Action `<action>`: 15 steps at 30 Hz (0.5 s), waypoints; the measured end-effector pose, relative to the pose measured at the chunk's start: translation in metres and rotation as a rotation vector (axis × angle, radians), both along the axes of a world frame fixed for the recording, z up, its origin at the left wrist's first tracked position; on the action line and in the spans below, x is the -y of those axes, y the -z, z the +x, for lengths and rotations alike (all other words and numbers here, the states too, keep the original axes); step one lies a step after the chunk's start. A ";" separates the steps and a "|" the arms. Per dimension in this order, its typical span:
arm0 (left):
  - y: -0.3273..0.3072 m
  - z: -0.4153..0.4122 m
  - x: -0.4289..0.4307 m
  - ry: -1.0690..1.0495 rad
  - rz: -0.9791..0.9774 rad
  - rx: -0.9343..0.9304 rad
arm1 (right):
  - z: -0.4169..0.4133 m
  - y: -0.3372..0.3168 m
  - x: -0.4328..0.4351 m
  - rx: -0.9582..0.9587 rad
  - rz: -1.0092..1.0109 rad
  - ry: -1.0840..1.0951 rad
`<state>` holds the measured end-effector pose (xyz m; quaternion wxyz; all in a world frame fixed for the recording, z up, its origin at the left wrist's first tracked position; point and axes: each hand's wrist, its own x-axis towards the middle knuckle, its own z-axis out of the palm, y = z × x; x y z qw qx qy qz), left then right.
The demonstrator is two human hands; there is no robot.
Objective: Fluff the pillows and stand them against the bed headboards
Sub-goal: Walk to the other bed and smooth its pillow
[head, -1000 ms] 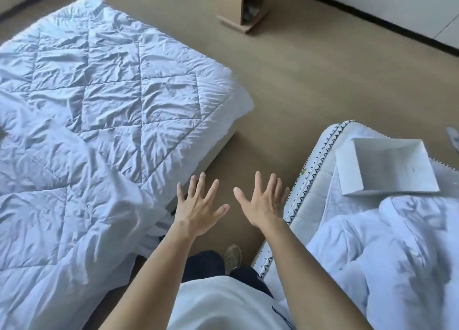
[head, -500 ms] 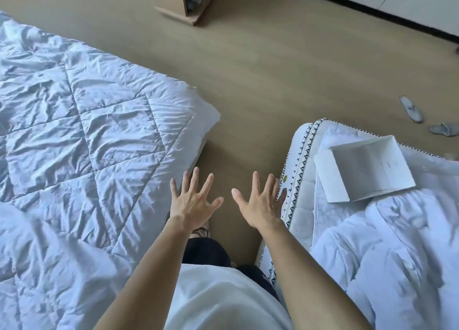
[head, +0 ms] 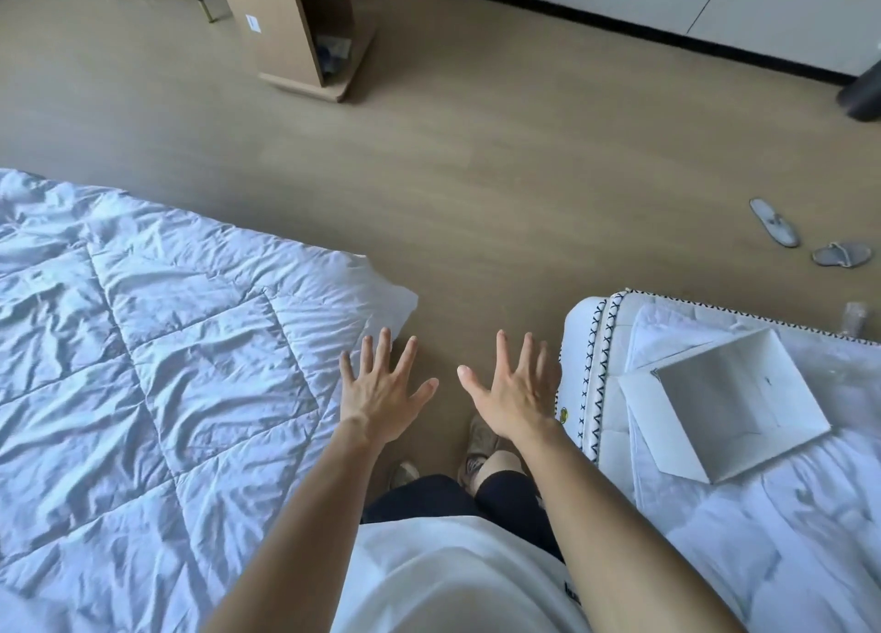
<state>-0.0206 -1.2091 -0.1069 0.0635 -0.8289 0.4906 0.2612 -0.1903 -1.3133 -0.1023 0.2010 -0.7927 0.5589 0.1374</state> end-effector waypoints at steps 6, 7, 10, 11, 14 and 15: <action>0.006 0.033 0.095 -0.036 -0.034 0.023 | 0.040 0.007 0.101 0.010 -0.043 -0.045; 0.006 0.038 0.114 -0.041 -0.038 0.033 | 0.048 0.008 0.122 0.013 -0.046 -0.053; 0.007 0.053 0.169 -0.086 -0.052 0.062 | 0.067 0.008 0.181 0.010 -0.013 -0.070; 0.005 0.057 0.183 -0.103 -0.053 0.067 | 0.071 0.007 0.197 0.002 -0.003 -0.082; -0.001 0.069 0.231 -0.190 -0.073 0.074 | 0.087 0.001 0.255 -0.010 0.016 -0.132; -0.004 0.073 0.246 -0.221 -0.081 0.078 | 0.093 -0.001 0.274 -0.014 0.016 -0.145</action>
